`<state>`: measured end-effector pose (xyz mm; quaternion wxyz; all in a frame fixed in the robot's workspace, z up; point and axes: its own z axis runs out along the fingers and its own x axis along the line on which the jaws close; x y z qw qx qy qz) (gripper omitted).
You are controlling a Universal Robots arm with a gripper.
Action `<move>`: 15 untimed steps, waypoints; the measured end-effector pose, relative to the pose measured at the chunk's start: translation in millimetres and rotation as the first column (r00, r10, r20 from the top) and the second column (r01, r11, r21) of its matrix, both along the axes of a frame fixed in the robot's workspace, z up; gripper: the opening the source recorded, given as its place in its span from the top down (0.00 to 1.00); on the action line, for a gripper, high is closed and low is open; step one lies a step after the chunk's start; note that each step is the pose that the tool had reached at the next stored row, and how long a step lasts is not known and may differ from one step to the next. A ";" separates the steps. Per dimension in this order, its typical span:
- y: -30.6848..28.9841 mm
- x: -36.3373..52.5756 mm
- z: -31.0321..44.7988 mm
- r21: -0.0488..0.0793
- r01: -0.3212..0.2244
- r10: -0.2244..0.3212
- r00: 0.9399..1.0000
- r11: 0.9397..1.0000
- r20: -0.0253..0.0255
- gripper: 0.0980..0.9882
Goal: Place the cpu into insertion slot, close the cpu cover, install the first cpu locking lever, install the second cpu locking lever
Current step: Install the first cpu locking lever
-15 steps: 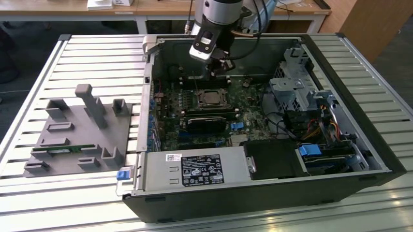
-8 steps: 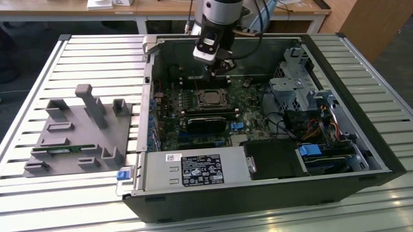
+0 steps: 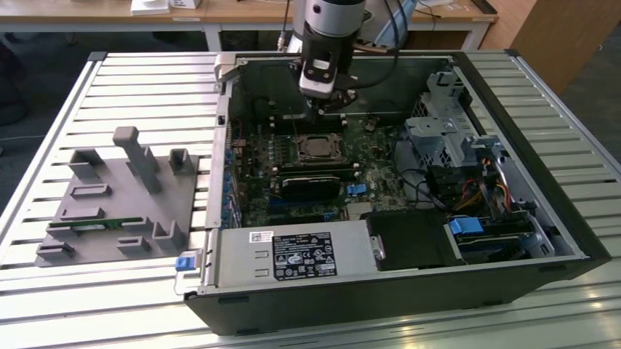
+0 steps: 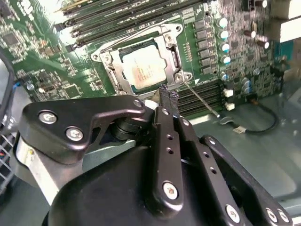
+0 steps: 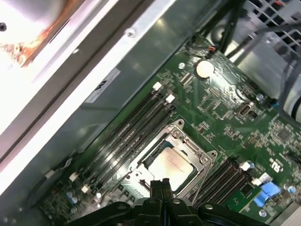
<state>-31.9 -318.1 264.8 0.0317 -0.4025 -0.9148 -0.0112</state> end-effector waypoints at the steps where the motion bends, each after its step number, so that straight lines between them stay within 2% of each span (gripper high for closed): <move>1: 0.0 0.0 0.0 0.000 -0.018 0.018 1.000 1.000 0.000 0.97; 6: 0.0 0.0 -0.2 0.000 -0.109 0.109 0.994 0.994 0.000 0.97; 7: 0.0 0.0 -0.3 0.000 -0.125 0.125 0.992 0.992 0.001 0.97; 8: -0.1 0.0 -0.4 -0.001 -0.136 0.136 0.991 0.991 0.005 0.97; 9: 0.0 0.0 -0.5 -0.001 -0.145 0.145 0.989 0.989 0.012 0.97; 12: 0.0 0.0 -0.8 -0.005 -0.167 0.167 0.985 0.986 0.043 0.97; 13: 0.0 0.0 -0.9 -0.005 -0.177 0.177 0.983 0.984 0.051 0.97; 15: 0.1 0.0 -1.1 -0.003 -0.206 0.206 0.977 0.979 0.052 0.97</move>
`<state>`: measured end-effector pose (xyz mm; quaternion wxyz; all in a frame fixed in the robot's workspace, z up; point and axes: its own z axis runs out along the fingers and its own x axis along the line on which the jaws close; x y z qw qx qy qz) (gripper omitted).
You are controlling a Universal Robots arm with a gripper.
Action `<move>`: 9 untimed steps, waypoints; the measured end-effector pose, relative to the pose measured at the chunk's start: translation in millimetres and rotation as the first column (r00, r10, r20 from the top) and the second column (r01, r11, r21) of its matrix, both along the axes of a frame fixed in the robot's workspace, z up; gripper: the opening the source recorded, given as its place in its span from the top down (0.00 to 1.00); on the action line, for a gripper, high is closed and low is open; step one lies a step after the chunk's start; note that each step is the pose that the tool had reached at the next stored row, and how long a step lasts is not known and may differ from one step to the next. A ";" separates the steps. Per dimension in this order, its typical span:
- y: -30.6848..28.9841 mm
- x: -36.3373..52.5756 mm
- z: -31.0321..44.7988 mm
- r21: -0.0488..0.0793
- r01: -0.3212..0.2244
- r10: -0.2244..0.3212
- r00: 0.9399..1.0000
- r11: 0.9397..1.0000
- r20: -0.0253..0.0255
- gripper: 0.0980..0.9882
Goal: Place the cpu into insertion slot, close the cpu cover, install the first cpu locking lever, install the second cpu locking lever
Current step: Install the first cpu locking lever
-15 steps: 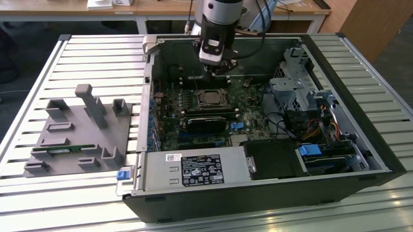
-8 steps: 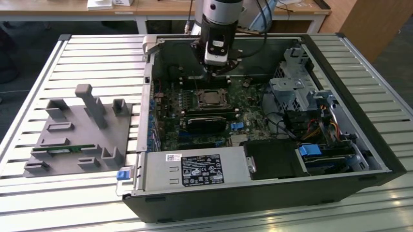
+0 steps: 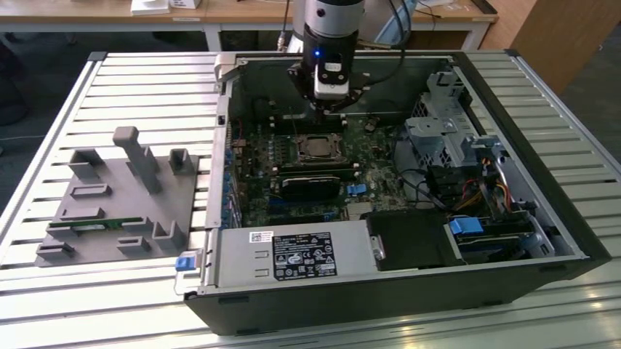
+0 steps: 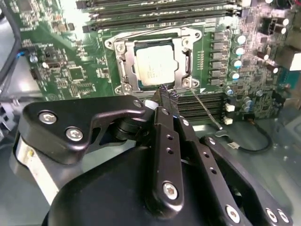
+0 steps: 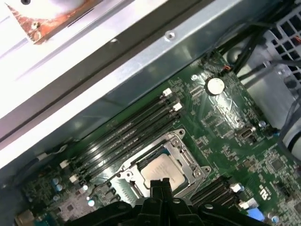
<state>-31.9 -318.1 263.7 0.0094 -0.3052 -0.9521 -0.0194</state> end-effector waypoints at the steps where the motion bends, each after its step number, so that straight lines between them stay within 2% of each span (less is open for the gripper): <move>1: 0.0 0.0 0.0 0.000 -0.017 0.017 1.000 1.000 0.000 0.97; 4: -0.1 -0.1 -0.1 0.001 -0.071 0.071 0.997 0.997 0.000 0.97; 9: -0.1 0.0 -0.4 0.002 -0.151 0.151 0.988 0.988 0.002 0.97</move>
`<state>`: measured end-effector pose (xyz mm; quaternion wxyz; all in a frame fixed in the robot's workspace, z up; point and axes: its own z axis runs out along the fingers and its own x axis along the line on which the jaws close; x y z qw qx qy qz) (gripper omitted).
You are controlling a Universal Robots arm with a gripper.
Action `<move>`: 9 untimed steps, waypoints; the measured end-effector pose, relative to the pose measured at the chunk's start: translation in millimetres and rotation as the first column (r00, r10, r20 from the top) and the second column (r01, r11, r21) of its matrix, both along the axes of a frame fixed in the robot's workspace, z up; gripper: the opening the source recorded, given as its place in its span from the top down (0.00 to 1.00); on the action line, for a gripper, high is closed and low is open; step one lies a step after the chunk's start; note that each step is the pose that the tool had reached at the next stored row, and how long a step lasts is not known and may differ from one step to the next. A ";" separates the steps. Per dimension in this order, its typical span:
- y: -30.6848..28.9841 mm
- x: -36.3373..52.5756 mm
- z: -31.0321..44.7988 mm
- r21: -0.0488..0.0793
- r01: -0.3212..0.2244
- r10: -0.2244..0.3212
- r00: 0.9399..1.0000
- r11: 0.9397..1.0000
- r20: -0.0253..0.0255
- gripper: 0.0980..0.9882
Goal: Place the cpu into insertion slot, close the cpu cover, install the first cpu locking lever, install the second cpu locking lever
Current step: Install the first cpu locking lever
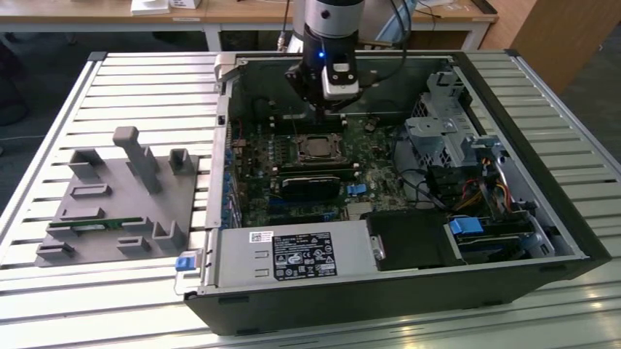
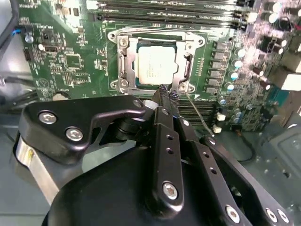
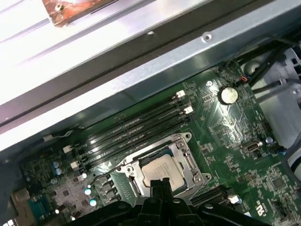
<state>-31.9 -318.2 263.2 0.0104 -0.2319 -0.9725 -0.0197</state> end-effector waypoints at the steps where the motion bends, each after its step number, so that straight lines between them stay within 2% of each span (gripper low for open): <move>1: 0.0 0.0 -0.1 0.000 -0.011 0.011 1.000 1.000 0.001 0.97; 6: 0.0 0.0 -0.2 0.000 -0.066 0.066 0.998 0.998 0.003 0.97; 9: 0.0 0.0 -0.3 0.000 -0.104 0.104 0.995 0.995 0.003 0.97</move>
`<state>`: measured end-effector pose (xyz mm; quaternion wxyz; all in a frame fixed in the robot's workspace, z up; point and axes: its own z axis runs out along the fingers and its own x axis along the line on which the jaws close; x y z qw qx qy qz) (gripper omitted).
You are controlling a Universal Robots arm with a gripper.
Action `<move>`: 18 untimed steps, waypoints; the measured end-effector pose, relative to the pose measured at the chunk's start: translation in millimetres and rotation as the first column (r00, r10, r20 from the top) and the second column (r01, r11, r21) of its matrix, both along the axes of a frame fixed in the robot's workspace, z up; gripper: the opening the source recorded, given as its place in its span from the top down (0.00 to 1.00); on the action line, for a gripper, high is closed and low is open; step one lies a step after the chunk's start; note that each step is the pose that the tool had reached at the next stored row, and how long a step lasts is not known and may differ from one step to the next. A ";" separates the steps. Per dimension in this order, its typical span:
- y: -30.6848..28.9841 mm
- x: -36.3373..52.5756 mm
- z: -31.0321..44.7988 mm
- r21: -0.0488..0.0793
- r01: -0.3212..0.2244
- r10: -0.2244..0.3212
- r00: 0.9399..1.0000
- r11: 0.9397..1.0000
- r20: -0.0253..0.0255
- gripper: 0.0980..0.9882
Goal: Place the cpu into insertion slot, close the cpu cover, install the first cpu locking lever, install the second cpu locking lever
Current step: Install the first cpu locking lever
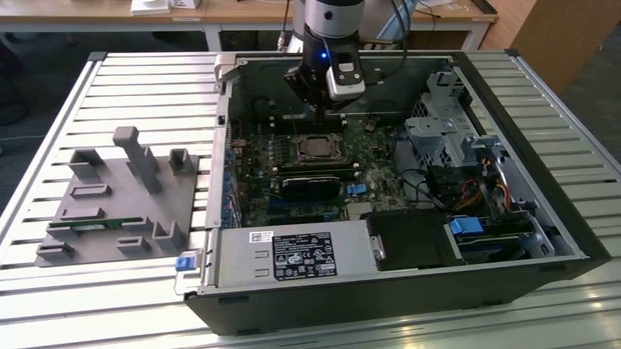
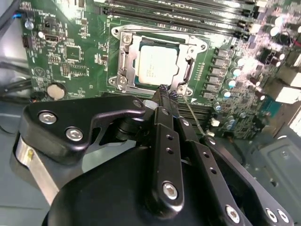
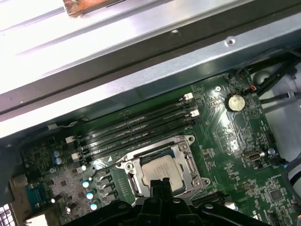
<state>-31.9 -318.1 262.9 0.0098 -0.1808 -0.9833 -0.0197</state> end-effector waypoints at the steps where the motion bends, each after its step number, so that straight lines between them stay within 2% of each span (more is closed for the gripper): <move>1: 0.0 0.0 0.0 0.000 -0.014 0.014 1.000 1.000 0.000 0.97; 6: 0.0 0.0 -0.1 0.000 -0.072 0.072 0.997 0.997 0.000 0.97; 10: 0.0 0.0 -0.2 0.000 -0.121 0.121 0.993 0.993 0.002 0.97; 12: 0.0 0.0 -0.3 -0.001 -0.139 0.139 0.990 0.990 0.007 0.97; 14: 0.0 0.0 -0.4 -0.002 -0.152 0.152 0.988 0.988 0.018 0.97; 15: 0.0 0.0 -0.4 -0.003 -0.159 0.159 0.987 0.987 0.021 0.97; 18: 0.0 0.1 -0.4 -0.003 -0.200 0.200 0.980 0.980 0.024 0.97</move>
